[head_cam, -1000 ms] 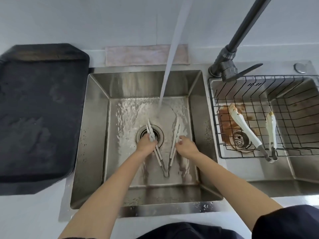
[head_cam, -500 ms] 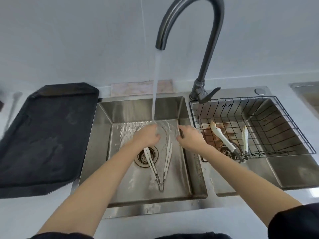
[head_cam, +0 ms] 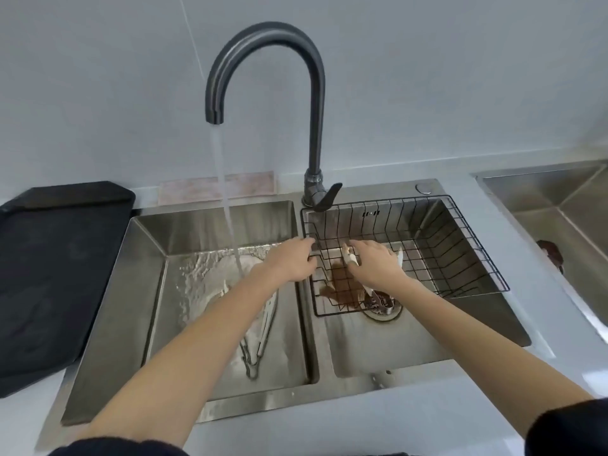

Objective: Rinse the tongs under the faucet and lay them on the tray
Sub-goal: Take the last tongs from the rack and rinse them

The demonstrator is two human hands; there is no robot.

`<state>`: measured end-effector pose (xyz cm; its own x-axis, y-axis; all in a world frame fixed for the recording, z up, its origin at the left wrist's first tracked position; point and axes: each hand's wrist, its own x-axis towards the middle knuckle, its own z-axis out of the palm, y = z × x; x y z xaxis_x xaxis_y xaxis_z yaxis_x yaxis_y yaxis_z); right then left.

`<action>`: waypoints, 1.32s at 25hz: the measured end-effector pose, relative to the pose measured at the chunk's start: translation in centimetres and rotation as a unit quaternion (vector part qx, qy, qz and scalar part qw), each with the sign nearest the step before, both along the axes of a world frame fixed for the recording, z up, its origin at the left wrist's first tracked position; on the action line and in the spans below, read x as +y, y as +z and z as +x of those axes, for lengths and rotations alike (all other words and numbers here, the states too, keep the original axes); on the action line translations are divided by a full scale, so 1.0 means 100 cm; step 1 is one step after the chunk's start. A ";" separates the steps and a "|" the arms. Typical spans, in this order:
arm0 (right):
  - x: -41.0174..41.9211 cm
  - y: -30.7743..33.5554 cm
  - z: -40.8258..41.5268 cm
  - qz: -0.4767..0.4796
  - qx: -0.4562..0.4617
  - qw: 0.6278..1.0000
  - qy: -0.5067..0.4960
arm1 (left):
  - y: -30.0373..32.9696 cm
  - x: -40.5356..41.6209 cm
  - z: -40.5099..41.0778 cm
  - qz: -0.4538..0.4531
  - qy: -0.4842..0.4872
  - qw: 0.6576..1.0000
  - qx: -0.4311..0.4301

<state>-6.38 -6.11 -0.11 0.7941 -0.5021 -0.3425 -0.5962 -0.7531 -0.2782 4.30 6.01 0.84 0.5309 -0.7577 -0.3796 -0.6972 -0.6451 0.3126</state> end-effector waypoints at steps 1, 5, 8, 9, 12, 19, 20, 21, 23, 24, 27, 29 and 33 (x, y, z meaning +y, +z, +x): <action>-0.010 -0.001 -0.006 -0.002 0.007 1.000 -0.007 | -0.002 -0.009 -0.006 0.002 -0.003 1.000 -0.001; -0.050 -0.011 -0.030 0.011 0.035 0.999 -0.039 | -0.017 -0.045 -0.028 0.013 -0.006 1.000 0.013; -0.074 -0.025 -0.041 0.032 0.056 0.997 -0.045 | -0.031 -0.065 -0.041 0.021 -0.006 0.999 0.028; -0.080 -0.029 -0.043 0.040 0.064 0.996 -0.045 | -0.036 -0.070 -0.043 0.025 -0.004 0.999 0.037; -0.091 -0.042 -0.044 0.078 0.080 0.992 -0.052 | -0.051 -0.082 -0.047 0.043 0.014 0.997 0.055; -0.096 -0.065 -0.030 0.151 0.043 0.982 -0.107 | -0.073 -0.099 -0.055 0.032 0.104 0.986 0.130; -0.096 -0.065 -0.029 0.156 0.039 0.980 -0.117 | -0.075 -0.099 -0.056 0.014 0.123 0.981 0.151; -0.095 -0.066 -0.028 0.158 0.034 0.979 -0.125 | -0.076 -0.099 -0.057 -0.007 0.143 0.975 0.171; -0.093 -0.064 -0.027 0.160 0.020 0.977 -0.137 | -0.077 -0.097 -0.059 -0.044 0.174 0.963 0.201; -0.091 -0.062 -0.027 0.163 0.012 0.976 -0.143 | -0.076 -0.096 -0.060 -0.057 0.183 0.959 0.209; -0.084 -0.054 -0.025 0.168 -0.029 0.973 -0.153 | -0.070 -0.091 -0.060 -0.097 0.217 0.946 0.221; -0.077 -0.046 -0.024 0.169 -0.070 0.970 -0.159 | -0.063 -0.084 -0.060 -0.143 0.256 0.927 0.234; -0.053 -0.028 -0.022 0.188 -0.157 0.955 -0.169 | -0.046 -0.064 -0.058 -0.264 0.351 0.862 0.254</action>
<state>-8.56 -11.39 -2.91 0.7011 -0.6367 -0.3210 -0.6305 -0.3433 -0.6961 -1.49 -0.42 -3.80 0.7960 -0.4553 -0.3988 0.1200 -0.5271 0.8413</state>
